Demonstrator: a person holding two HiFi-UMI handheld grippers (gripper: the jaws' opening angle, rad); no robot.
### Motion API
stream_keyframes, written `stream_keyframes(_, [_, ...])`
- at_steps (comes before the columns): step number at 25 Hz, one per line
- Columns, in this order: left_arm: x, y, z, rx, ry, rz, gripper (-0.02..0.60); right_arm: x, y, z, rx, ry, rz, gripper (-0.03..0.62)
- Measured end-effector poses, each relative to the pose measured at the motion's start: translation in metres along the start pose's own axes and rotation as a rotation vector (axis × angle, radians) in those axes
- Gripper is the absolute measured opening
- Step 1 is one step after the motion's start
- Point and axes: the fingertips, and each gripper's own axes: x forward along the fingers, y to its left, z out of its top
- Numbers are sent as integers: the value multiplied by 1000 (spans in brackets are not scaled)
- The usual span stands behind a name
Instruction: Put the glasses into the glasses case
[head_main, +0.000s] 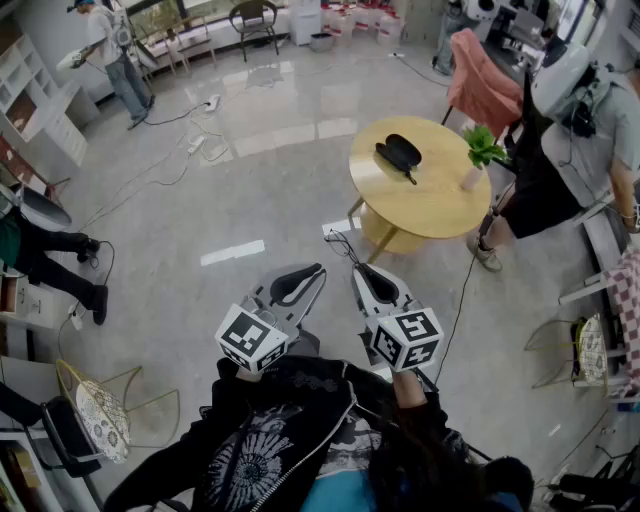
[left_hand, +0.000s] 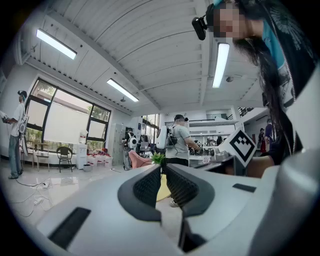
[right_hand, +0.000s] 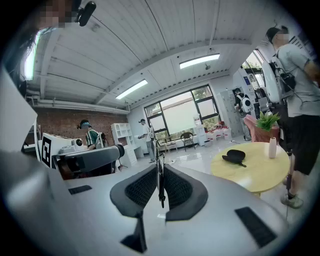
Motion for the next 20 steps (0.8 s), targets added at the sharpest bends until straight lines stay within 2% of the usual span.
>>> stream_keyframes(8, [6,-3,0,2,2,4,38,-1,-3,3,12,-15,32,60])
stream_keyframes(13, [8,-4,-4,-4,11,11,38,-2,-5,1,-21,2,39,60])
stream_keyframes(20, [16,4,0,-5,20,15,38,6,-13,3,6,7,54,60])
